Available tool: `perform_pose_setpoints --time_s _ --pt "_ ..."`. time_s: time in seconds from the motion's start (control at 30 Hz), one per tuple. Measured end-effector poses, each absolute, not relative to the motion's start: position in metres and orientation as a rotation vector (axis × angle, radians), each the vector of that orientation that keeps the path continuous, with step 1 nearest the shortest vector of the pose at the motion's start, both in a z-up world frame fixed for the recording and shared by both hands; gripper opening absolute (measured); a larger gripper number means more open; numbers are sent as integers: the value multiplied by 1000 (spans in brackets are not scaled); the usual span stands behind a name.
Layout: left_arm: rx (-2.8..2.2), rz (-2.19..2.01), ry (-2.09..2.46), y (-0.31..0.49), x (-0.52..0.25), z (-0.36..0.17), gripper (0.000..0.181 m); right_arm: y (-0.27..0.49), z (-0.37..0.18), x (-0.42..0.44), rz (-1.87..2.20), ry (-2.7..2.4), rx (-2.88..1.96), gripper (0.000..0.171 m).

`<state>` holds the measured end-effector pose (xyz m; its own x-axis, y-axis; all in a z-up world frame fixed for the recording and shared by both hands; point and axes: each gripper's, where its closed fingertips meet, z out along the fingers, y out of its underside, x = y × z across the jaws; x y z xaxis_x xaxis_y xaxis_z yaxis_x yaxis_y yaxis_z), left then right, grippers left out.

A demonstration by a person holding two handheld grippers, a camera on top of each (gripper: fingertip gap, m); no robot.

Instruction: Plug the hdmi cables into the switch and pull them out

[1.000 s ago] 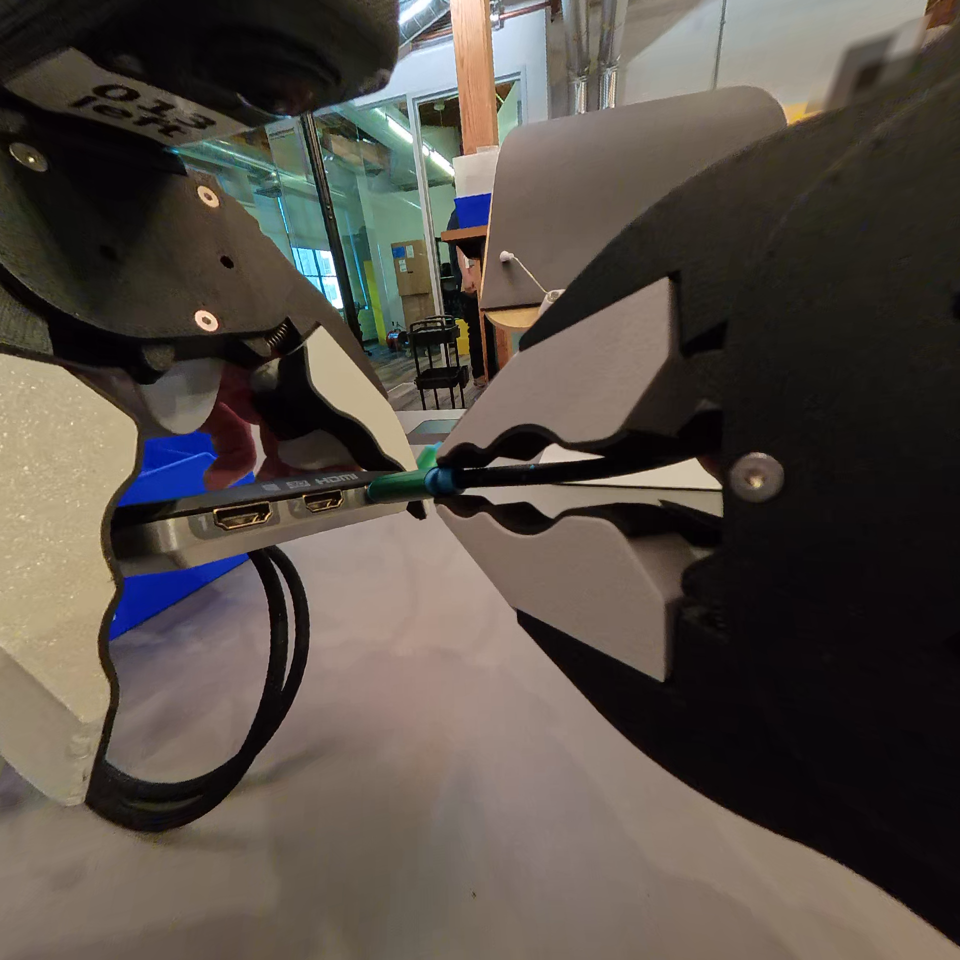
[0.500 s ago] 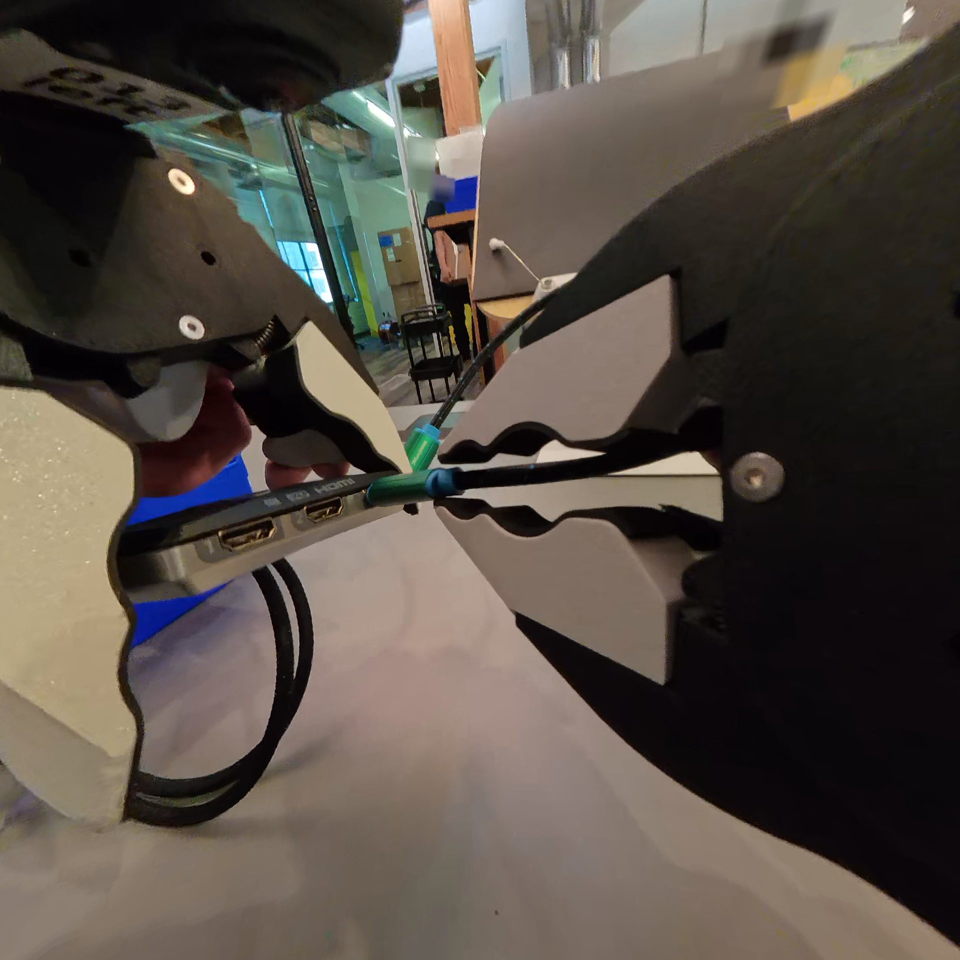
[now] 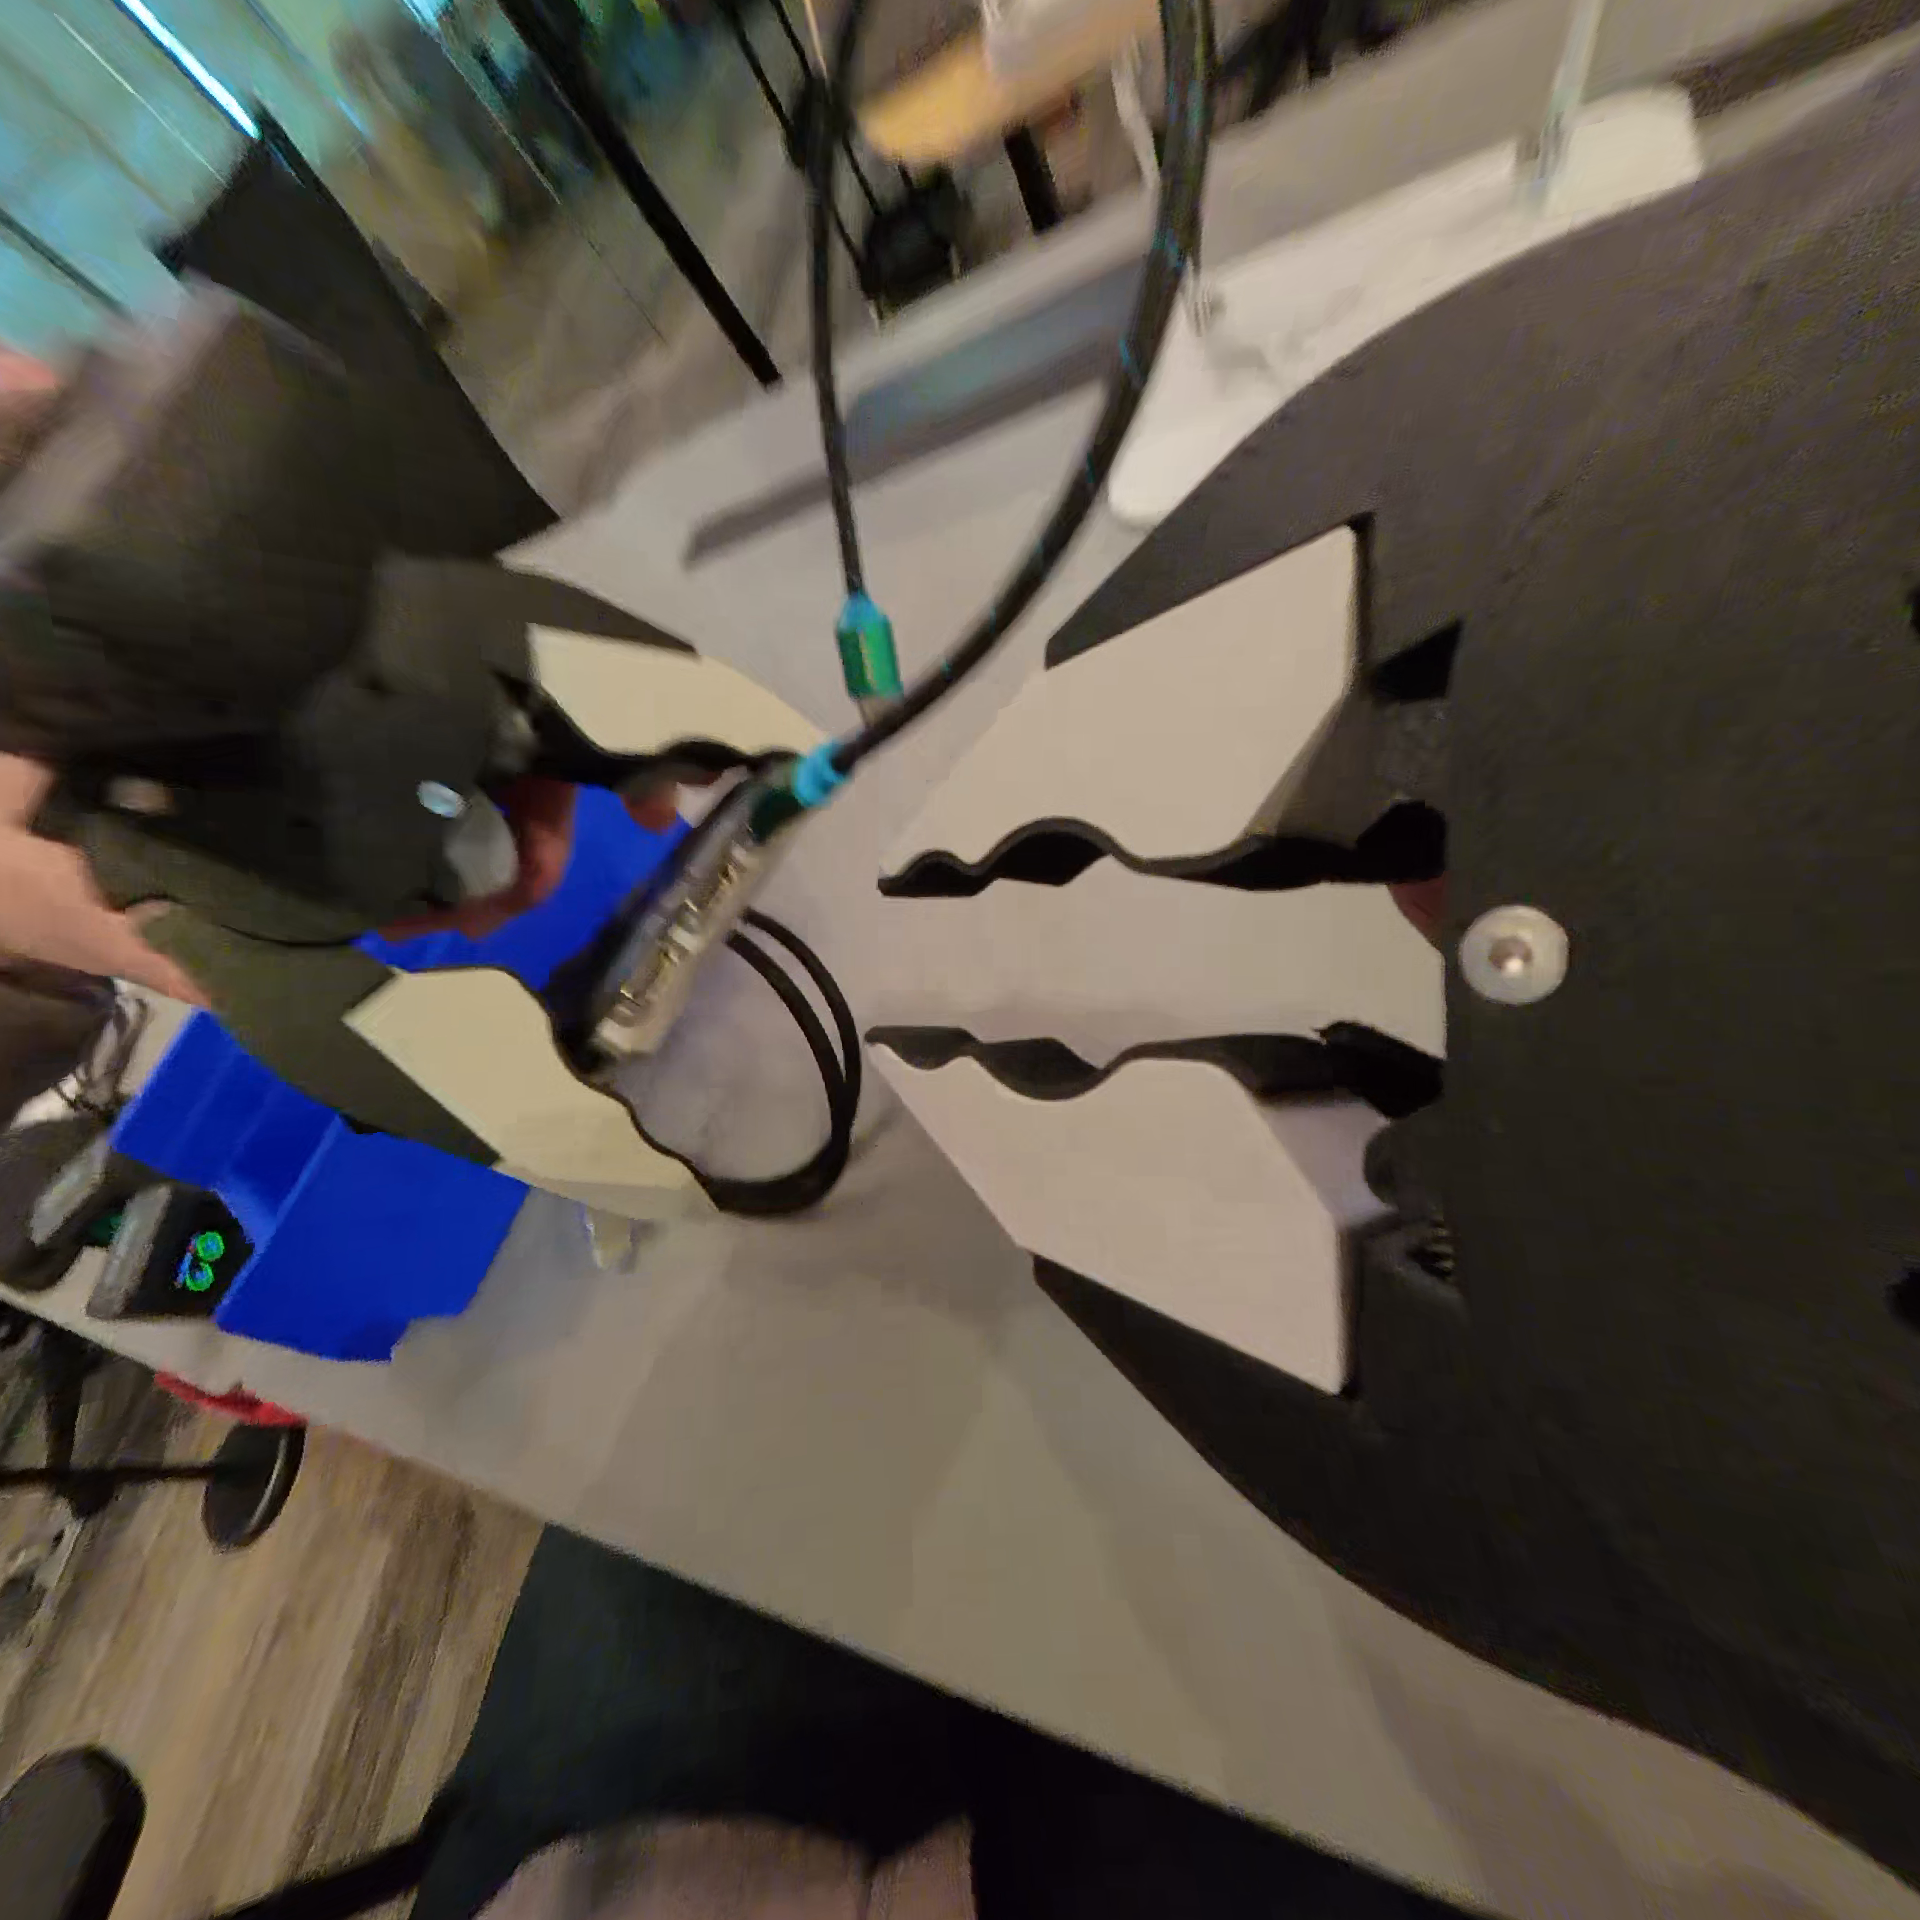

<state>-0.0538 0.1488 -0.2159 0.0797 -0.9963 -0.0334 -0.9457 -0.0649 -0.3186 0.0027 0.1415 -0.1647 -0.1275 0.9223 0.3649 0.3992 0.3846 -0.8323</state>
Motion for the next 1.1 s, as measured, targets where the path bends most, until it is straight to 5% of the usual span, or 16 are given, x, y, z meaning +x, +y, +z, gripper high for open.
perform_pose_setpoints --time_s 0.13,0.4,0.77,1.1 --pt "-2088 -279 1940 150 -52 -211 128 161 -188 -7 811 -1620 -1385 42" --pt "-2076 -277 1941 150 -50 -210 128 175 -163 -38 1127 -1313 -1450 42" --pt "-2051 -257 1970 147 -49 -210 128 180 -155 -51 1227 -1242 -1495 19" --pt "-2035 -250 1985 147 -48 -212 128 180 -157 -50 1223 -1259 -1539 20"
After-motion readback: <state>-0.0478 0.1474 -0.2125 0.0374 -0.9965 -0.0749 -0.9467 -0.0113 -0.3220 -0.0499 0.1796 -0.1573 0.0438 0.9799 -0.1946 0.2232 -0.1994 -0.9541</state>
